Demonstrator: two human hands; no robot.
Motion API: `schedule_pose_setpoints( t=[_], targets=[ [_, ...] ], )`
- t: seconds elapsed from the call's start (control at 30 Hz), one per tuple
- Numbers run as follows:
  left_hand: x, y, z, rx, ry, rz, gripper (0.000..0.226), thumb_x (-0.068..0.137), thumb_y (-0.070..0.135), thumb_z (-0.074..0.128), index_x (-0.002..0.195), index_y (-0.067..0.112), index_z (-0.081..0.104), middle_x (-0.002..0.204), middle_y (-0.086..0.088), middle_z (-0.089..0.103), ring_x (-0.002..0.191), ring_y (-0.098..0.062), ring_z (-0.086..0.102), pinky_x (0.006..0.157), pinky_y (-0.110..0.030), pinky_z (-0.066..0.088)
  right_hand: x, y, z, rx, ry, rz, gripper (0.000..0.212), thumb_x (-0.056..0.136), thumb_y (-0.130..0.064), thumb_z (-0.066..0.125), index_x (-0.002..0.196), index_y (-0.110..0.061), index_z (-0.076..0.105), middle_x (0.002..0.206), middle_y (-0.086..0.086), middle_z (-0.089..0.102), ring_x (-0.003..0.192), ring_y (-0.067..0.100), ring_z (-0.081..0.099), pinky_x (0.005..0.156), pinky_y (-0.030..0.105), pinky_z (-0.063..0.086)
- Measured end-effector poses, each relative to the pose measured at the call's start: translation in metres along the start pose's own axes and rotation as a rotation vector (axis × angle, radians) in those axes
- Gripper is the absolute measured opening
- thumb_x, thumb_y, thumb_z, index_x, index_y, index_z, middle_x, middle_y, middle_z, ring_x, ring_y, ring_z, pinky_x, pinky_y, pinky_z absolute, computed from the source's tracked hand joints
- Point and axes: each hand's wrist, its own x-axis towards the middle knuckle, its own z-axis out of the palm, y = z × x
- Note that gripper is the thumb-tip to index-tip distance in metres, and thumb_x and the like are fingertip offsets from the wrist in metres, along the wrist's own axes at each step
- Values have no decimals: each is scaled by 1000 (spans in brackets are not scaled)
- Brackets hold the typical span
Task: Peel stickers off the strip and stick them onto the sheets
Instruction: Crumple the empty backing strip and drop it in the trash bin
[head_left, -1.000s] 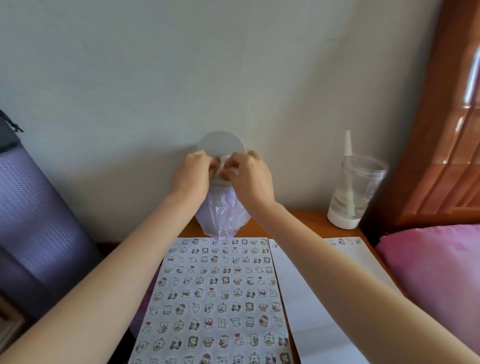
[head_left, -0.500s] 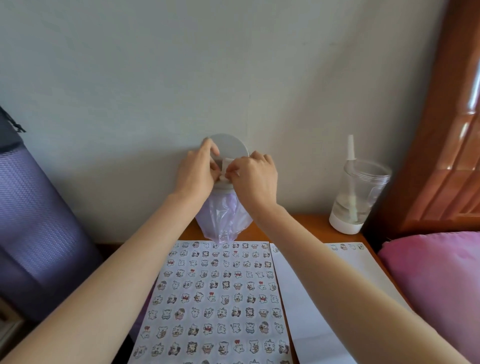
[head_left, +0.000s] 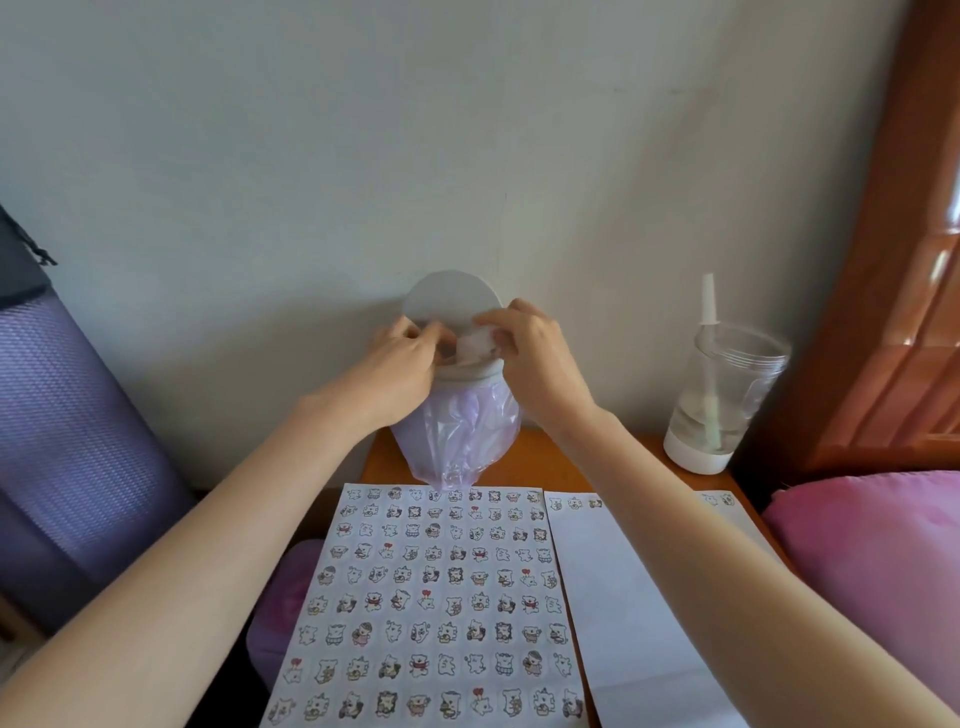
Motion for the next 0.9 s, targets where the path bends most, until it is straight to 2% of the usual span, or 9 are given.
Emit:
schedule_pose_setpoints(
  t=[0.1,0.17,0.27,0.4,0.47,0.57,0.67,0.77,0.9],
  targets=[
    [2,-2,1,-83,35,10,34,96,5,36,123,18,52,121,-13,53,117,-32,46,100,-37,38,0,-5,2,79,113,73,19,84,4,50,97,-6,60,88,7,61,78,25,57,70,36,47],
    [2,-1,-3,-212,114,45,38,90,-7,40,115,14,60,110,-10,63,105,-25,58,92,-34,46,0,-8,9,28,139,63,7,81,1,59,83,-5,63,89,7,60,79,27,58,69,40,48],
    [1,5,-8,-274,234,81,32,83,-12,52,103,7,68,97,-8,62,85,-17,59,79,-26,46,1,-5,23,-258,170,-44,9,75,-3,65,73,-10,70,86,7,60,85,27,52,70,31,35],
    [1,5,-6,-240,279,113,27,83,-6,59,100,10,72,96,-11,63,87,-23,60,79,-33,48,-1,1,20,-412,141,-189,19,84,-17,60,69,-16,72,69,-1,64,88,26,50,80,29,20],
    [1,4,-4,-197,258,146,25,87,0,57,101,12,73,96,-10,64,89,-25,60,79,-38,48,-3,1,14,-402,43,-197,29,90,-21,50,71,-13,70,75,-2,66,99,23,46,87,29,15],
    [-1,2,-5,-160,211,152,24,91,9,52,103,15,72,101,-7,64,92,-23,59,82,-39,48,-4,4,9,-384,-51,-206,34,94,-22,42,83,-14,73,85,-6,67,104,17,39,87,25,9],
    [0,3,-8,-95,126,131,26,92,18,47,98,13,72,98,-4,64,92,-24,58,83,-39,47,-4,12,7,-176,17,-166,24,92,-8,47,103,-12,67,89,0,68,100,19,43,84,22,17],
    [4,1,-2,59,-1,121,37,96,31,36,92,16,69,94,0,64,96,-27,52,92,-34,38,-2,11,3,-4,101,-83,16,86,2,55,94,-7,65,87,4,67,94,24,49,77,16,30],
    [5,0,1,109,-65,109,42,100,32,23,91,25,63,95,1,64,101,-21,49,96,-30,23,-5,13,12,-324,65,-244,18,85,-14,55,76,-11,70,75,1,66,84,27,51,76,29,31]
  ],
)
